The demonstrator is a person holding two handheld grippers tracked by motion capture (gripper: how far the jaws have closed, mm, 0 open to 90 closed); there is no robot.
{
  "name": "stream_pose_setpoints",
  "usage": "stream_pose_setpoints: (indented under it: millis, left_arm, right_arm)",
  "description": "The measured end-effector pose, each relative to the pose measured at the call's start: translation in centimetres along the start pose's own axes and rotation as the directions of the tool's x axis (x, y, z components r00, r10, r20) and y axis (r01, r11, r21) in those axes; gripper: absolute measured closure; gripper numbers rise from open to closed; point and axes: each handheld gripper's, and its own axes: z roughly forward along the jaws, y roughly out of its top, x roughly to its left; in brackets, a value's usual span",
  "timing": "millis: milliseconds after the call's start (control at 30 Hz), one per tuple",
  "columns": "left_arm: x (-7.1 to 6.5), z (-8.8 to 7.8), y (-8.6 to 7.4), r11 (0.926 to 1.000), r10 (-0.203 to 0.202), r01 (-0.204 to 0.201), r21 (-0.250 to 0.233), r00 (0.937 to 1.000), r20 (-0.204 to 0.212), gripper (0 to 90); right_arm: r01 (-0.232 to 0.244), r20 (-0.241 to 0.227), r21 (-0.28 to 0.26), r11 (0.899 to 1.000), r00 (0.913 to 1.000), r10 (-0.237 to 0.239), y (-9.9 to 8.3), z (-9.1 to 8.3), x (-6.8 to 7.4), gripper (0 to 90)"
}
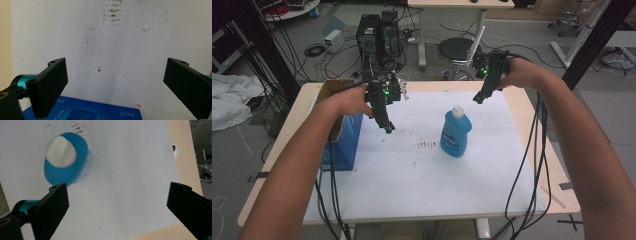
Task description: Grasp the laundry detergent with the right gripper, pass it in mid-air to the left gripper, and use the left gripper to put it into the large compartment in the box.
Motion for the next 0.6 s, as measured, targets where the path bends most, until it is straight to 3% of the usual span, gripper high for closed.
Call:
stream_pose_setpoints:
  millis: [467, 600]
  left_arm:
    - [0.2, 0.2, -0.2, 1.0, -0.003, 0.003, 0.002, 1.0, 0.004, 5.5]
    - [0.4, 0.3, -0.1, 1.0, 0.0, 0.0, 0.001, 1.0, 0.006, 5.5]
  right_arm:
    - [-0.06, -0.012, -0.007, 0.998, 0.9981, 0.06, -2.5, 0.1, 0.4, 3.1]
    - [-0.082, 0.005, -0.012, 0.997, 0.9966, 0.082, -3.4, 0.3, 0.8, 3.1]
